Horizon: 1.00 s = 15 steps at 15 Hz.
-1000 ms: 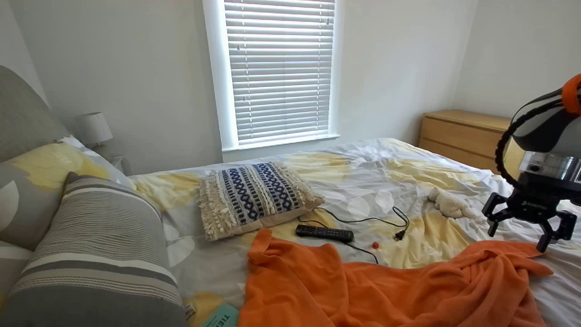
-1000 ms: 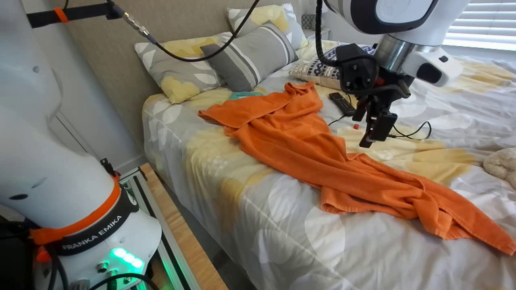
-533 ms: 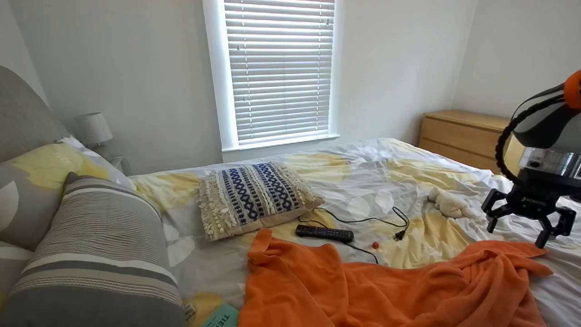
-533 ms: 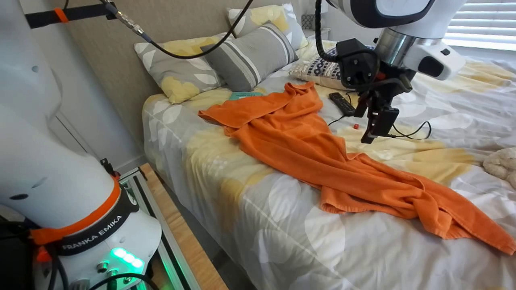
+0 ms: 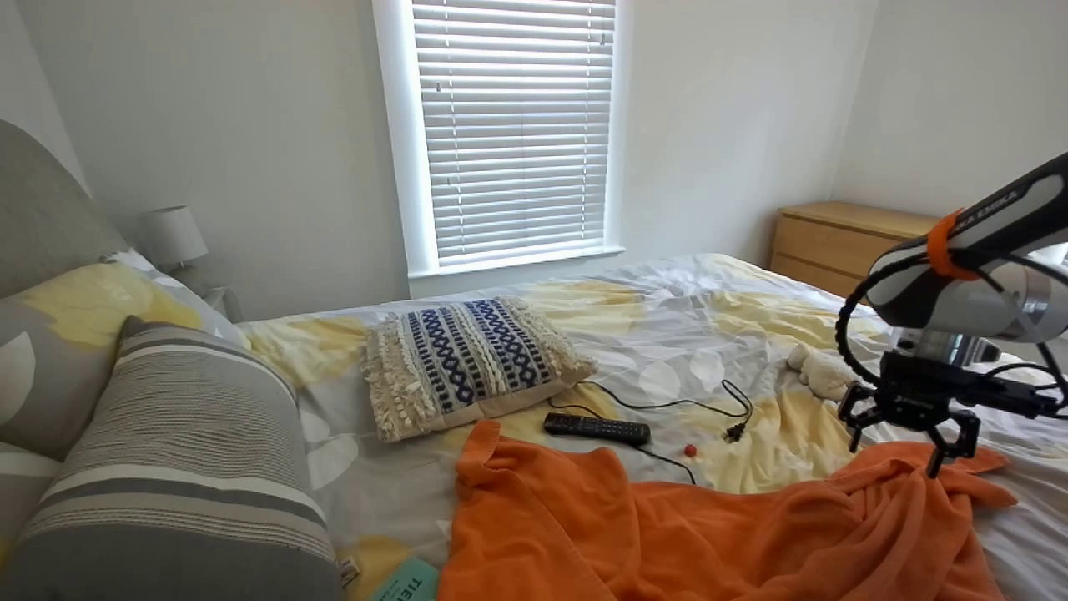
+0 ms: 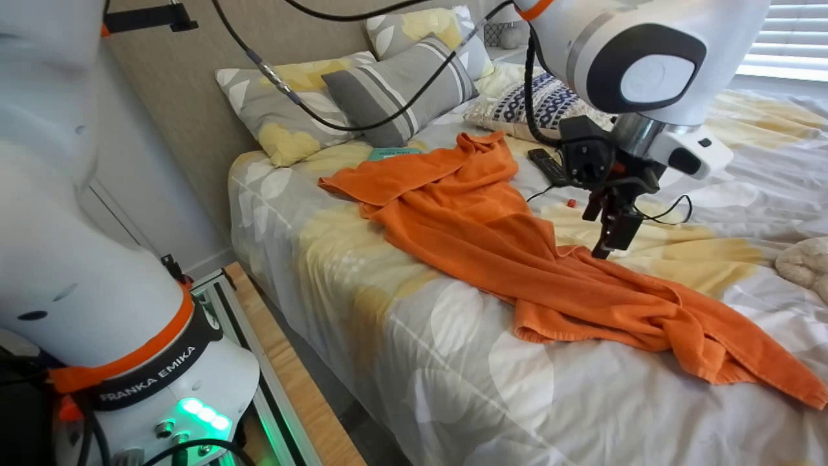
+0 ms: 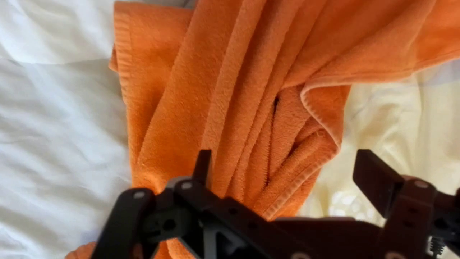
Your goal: Spread the towel
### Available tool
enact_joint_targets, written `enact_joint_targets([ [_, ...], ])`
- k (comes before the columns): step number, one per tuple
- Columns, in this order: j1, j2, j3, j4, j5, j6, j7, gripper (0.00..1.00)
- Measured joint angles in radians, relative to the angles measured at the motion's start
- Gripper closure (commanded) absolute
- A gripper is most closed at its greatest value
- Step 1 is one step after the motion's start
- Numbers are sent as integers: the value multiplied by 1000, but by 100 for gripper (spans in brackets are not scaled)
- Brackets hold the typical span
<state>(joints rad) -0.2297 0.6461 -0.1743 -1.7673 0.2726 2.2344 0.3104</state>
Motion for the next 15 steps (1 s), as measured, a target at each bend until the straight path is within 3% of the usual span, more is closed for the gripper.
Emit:
enact_joint_targets([
  [5, 1, 218, -24, 201, -18, 15, 106, 1],
  [6, 1, 249, -33, 235, -22, 15, 127, 13],
  [10, -1, 335, -52, 350, -23, 15, 172, 27],
  [14, -1, 381, -68, 436, -31, -9, 219, 59],
  [15, -1, 388, -72, 454, -34, -28, 233, 63],
])
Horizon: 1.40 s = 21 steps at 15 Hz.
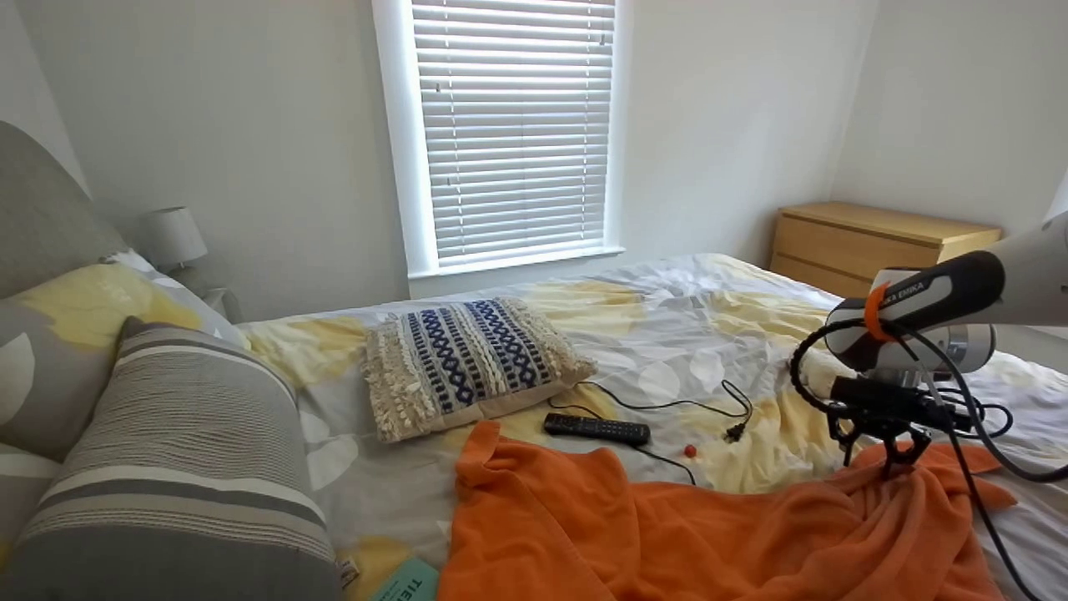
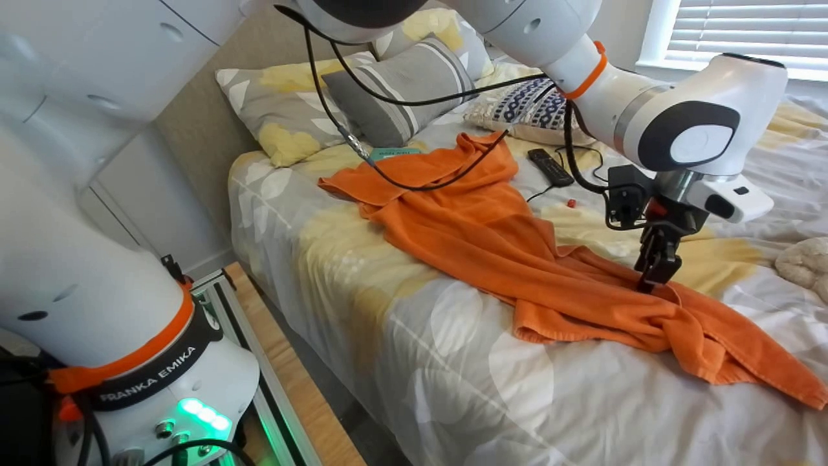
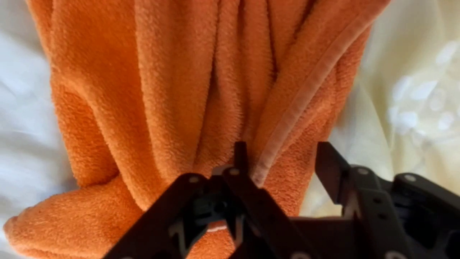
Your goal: Spread the towel
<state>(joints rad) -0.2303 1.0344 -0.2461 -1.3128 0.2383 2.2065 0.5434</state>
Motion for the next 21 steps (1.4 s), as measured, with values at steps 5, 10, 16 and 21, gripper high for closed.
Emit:
enact_joint_targets([
  [5, 0, 13, -11, 81, -30, -125, 83, 71],
  [10, 0, 26, -11, 138, -57, -219, 144, 77],
  [16, -1, 63, -11, 186, -77, -269, 193, 79],
  [21, -5, 84, -11, 215, -83, -277, 204, 100],
])
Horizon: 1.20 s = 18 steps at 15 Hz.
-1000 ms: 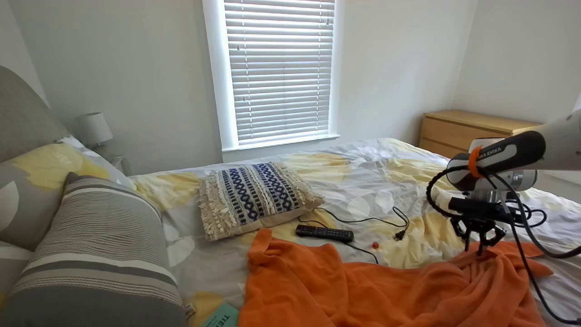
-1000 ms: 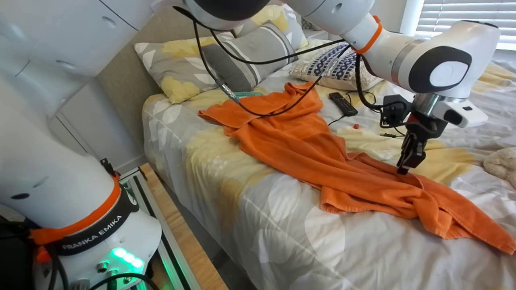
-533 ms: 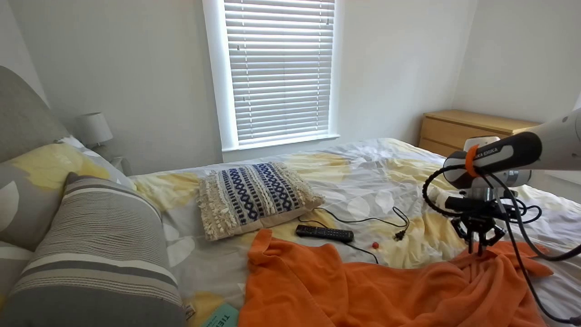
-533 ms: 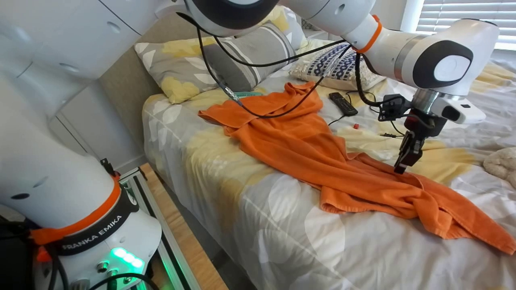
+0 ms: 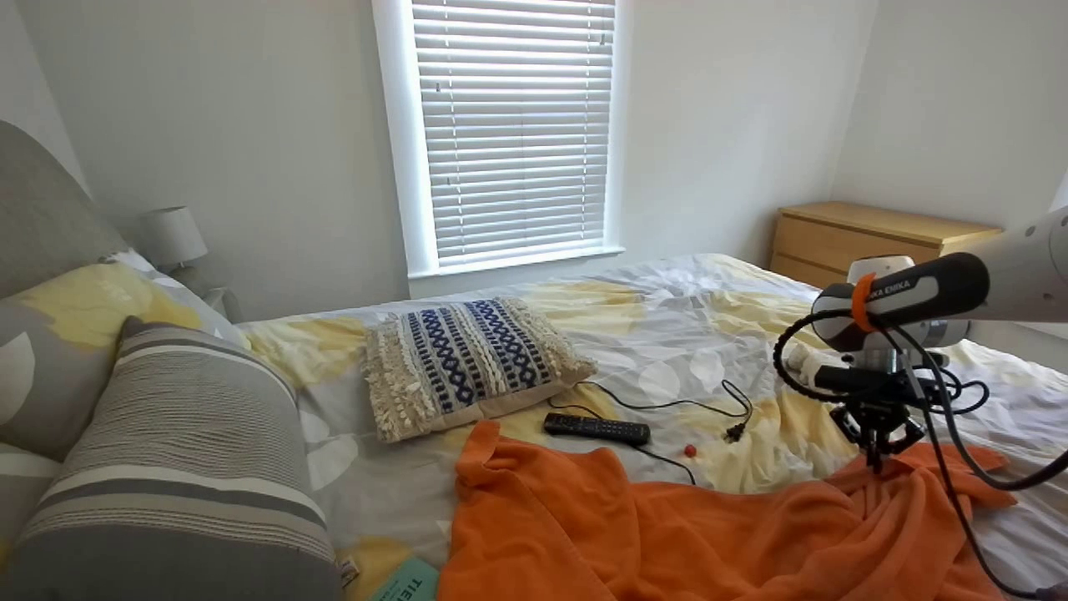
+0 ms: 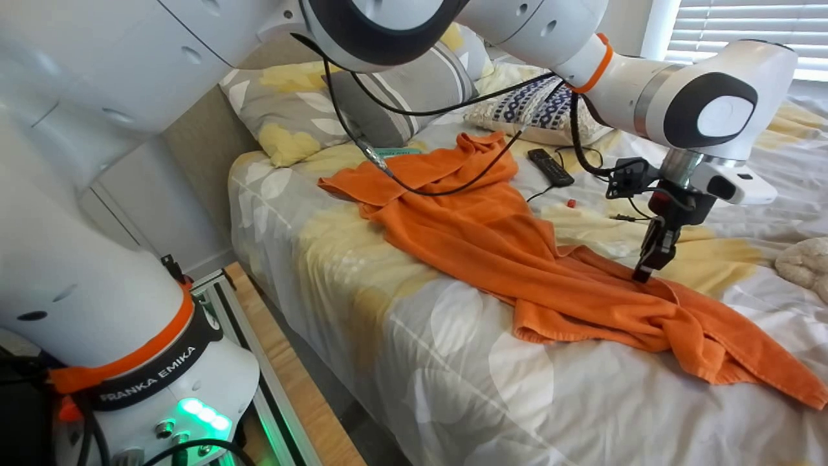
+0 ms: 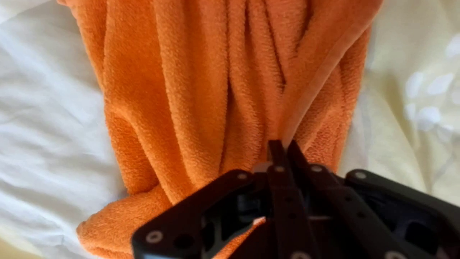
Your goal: Spread the towel
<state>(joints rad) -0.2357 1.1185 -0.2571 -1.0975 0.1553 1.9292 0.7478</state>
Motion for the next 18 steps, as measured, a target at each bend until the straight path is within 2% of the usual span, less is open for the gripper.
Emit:
enact_joint_targets([
  [4, 2, 1, -3, 16, -13, 29, -2, 99],
  [10, 23, 5, -5, 56, -65, 298, -62, 99],
  [13, 47, 13, -5, 117, -98, 377, -94, 99],
  [18, 61, 64, -5, 285, -142, 455, -186, 97],
])
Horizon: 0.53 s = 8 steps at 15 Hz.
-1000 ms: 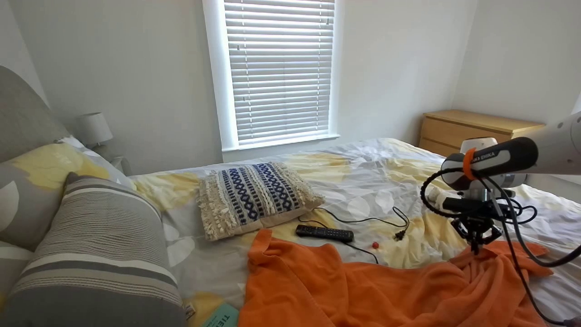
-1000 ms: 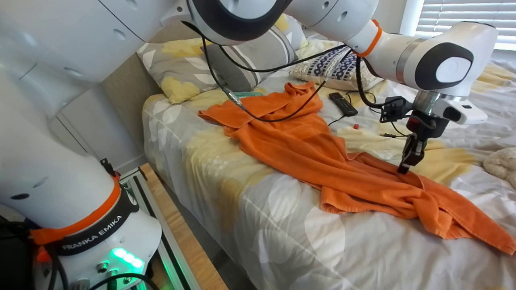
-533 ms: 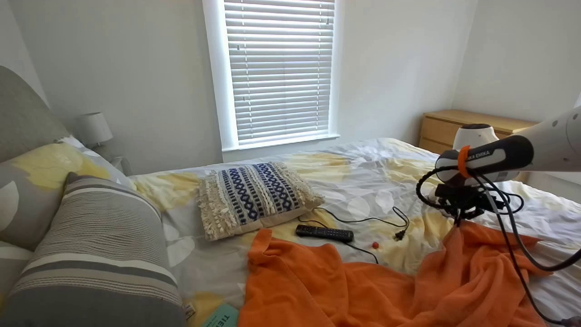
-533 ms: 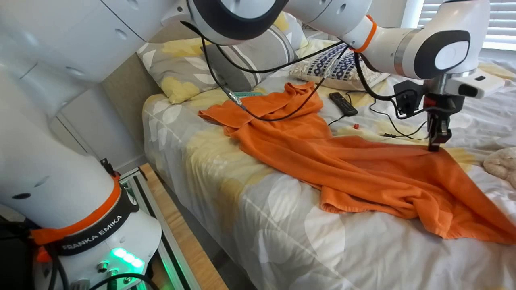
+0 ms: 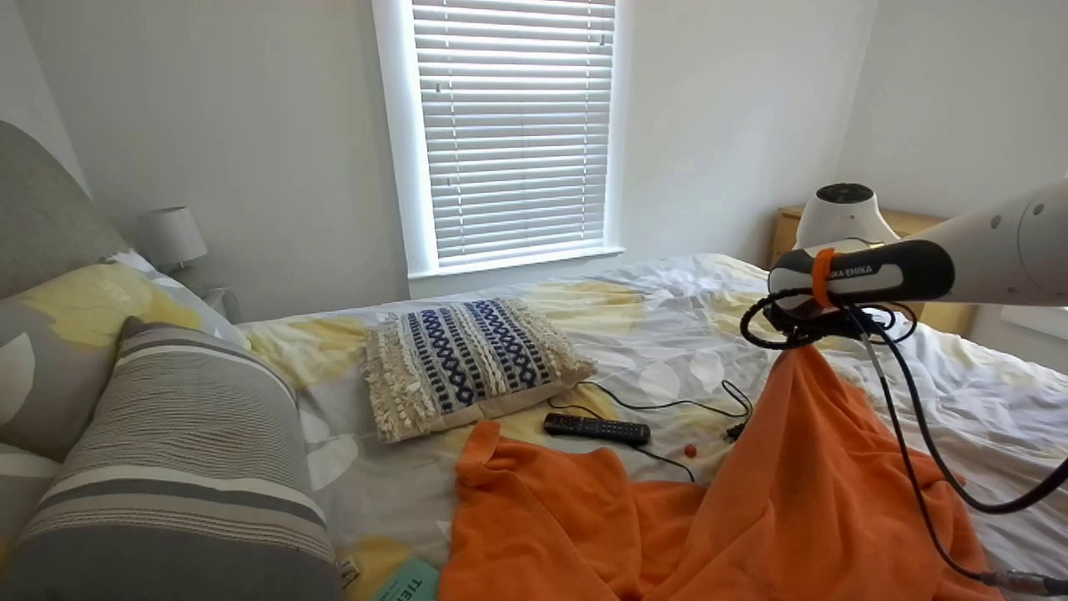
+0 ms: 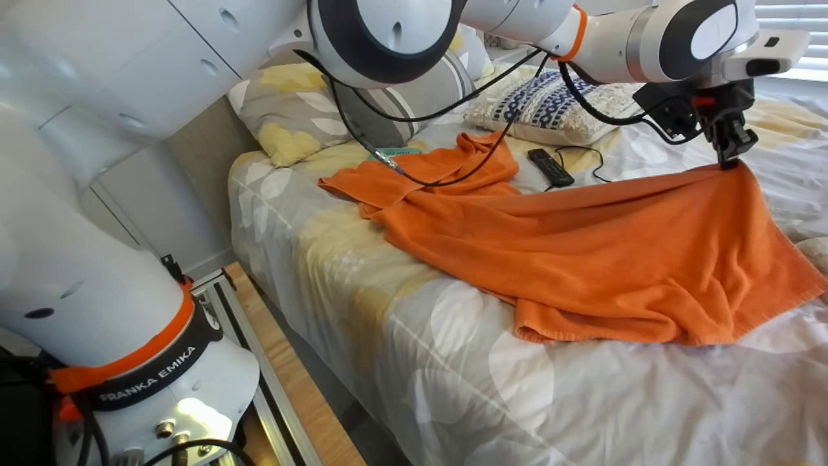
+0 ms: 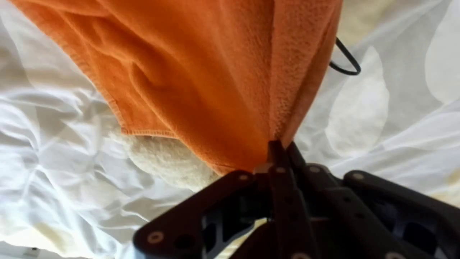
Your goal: Spread the towel
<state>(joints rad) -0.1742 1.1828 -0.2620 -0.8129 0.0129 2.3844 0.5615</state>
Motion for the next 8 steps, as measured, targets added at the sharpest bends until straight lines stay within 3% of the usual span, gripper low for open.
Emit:
enact_joint_targets([
  [8, -9, 46, 0, 77, -2, 15, -34, 99],
])
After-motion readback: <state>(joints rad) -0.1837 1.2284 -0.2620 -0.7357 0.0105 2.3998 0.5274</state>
